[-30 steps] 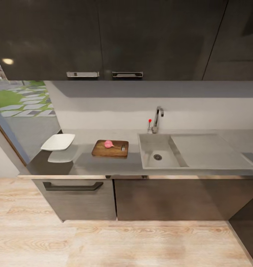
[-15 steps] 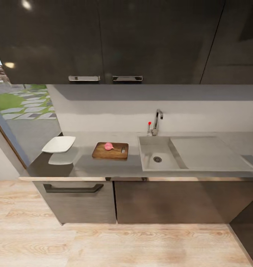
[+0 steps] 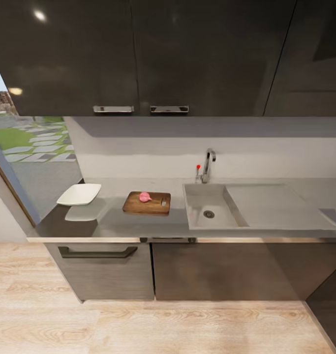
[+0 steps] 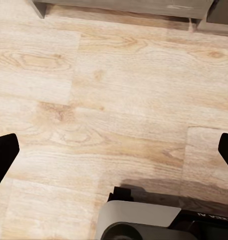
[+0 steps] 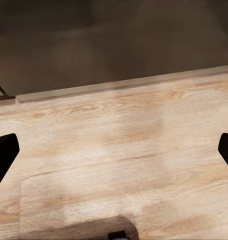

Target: In the kitchen, take the Vidalia onion out of the sink, dice it on the chopping board with the paring knife, put the diced onion into the bowl on the countertop, then place both the paring knife and the chopping board into the sink.

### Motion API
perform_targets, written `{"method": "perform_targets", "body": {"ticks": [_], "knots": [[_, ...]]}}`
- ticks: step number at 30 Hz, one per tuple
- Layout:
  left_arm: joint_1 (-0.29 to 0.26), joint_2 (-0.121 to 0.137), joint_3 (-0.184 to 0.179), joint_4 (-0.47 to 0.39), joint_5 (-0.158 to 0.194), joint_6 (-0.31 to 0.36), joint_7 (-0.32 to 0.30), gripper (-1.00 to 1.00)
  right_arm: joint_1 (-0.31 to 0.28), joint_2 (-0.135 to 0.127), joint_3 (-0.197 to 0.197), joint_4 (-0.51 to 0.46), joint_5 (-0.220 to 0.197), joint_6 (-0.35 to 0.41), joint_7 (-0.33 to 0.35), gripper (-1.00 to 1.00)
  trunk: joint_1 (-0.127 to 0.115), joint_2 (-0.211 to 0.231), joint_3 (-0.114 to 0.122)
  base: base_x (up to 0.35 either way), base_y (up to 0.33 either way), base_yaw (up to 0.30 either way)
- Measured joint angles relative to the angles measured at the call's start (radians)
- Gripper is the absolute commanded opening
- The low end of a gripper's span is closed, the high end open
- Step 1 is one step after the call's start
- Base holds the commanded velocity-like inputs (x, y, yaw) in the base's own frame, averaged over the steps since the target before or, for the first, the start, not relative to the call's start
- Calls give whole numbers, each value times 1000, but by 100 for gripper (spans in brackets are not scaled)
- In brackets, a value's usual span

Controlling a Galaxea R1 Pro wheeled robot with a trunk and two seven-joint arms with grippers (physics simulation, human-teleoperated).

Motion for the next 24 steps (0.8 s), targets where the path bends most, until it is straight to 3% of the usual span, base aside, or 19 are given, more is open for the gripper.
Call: {"method": "perform_targets", "body": {"ticks": [24], "knots": [[0, -10, -1, 3, -1, 1, 0, 100, 0, 0, 0, 0, 1, 0, 0, 100, 0, 0, 38, 0, 0, 0]]}}
